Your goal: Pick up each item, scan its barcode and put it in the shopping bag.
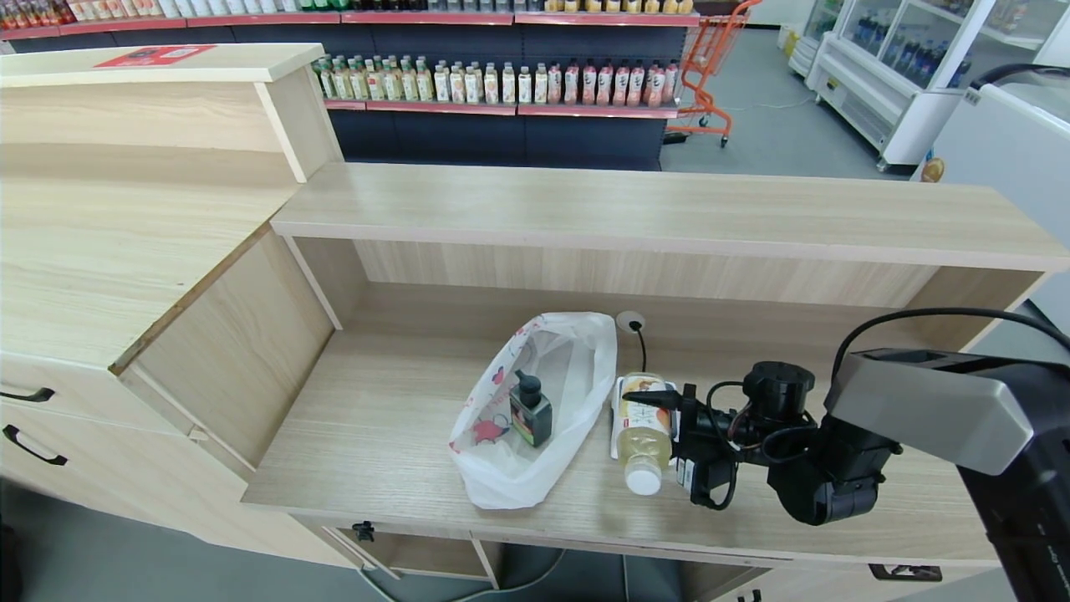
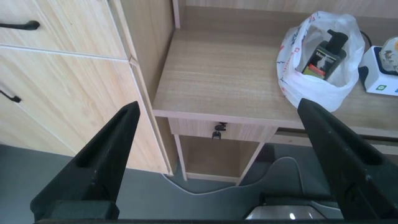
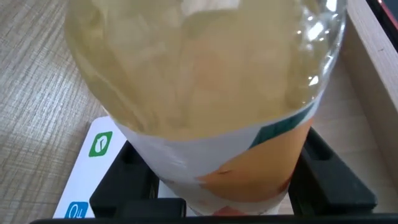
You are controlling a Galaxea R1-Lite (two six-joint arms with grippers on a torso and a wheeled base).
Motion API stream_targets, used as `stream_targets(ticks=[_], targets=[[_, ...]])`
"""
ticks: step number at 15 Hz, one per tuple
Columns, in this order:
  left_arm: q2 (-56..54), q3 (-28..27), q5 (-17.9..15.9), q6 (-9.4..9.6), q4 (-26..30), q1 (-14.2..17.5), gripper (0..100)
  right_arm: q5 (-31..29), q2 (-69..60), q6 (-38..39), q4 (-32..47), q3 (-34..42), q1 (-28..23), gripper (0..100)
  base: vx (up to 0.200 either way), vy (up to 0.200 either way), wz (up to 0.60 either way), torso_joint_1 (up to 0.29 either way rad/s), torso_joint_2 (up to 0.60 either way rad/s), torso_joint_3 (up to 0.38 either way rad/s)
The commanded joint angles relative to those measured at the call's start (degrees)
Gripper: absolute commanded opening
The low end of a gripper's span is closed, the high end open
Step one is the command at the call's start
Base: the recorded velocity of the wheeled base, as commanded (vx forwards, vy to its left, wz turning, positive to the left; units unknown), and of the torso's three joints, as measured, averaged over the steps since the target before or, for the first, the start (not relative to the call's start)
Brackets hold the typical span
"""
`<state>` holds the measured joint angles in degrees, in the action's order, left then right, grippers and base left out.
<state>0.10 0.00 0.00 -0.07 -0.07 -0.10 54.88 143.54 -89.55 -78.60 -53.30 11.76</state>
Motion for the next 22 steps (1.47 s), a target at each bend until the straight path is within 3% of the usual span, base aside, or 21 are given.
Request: stream_targets(ticks=[1, 4, 7, 9, 12, 19, 21, 22], targets=[[0.0, 0.0, 0.0, -0.01, 0.0, 0.0, 100, 0.3, -1.3, 1.0, -0.1, 1.0, -0.4, 0, 0.000, 0.000, 0.00, 0.000, 0.00, 0.000], [0.0, 0.0, 0.0, -0.01, 0.0, 0.0, 100, 0.7, -5.2, 3.7, -0.1, 4.5, -1.6, 0, 0.000, 0.000, 0.00, 0.000, 0.00, 0.000], [0.0, 0.0, 0.0, -0.01, 0.0, 0.0, 100, 0.3, -15.4, 14.7, 0.7, 19.5, 0.2, 0, 0.000, 0.000, 0.00, 0.000, 0.00, 0.000], [0.0, 0.0, 0.0, -0.01, 0.0, 0.0, 100, 0.7, -19.4, 16.2, 0.7, 21.1, 0.4, 0, 0.000, 0.000, 0.00, 0.000, 0.00, 0.000], [0.0, 0.0, 0.0, -0.01, 0.0, 0.0, 100, 0.9, -27.4, 18.8, 2.3, 27.9, -3.4, 0, 0.000, 0.000, 0.00, 0.000, 0.00, 0.000], [0.0, 0.0, 0.0, -0.01, 0.0, 0.0, 100, 1.0, -40.4, 47.7, 2.8, 30.3, -7.6, 0, 0.000, 0.000, 0.00, 0.000, 0.00, 0.000], [0.1, 0.0, 0.0, -0.01, 0.0, 0.0, 100, -1.4, -42.5, 58.0, 5.4, 30.4, -8.2, 0, 0.000, 0.000, 0.00, 0.000, 0.00, 0.000], [0.1, 0.0, 0.0, -0.01, 0.0, 0.0, 100, -7.0, -43.3, 63.0, 7.0, 30.4, -8.2, 0, 0.000, 0.000, 0.00, 0.000, 0.00, 0.000]])
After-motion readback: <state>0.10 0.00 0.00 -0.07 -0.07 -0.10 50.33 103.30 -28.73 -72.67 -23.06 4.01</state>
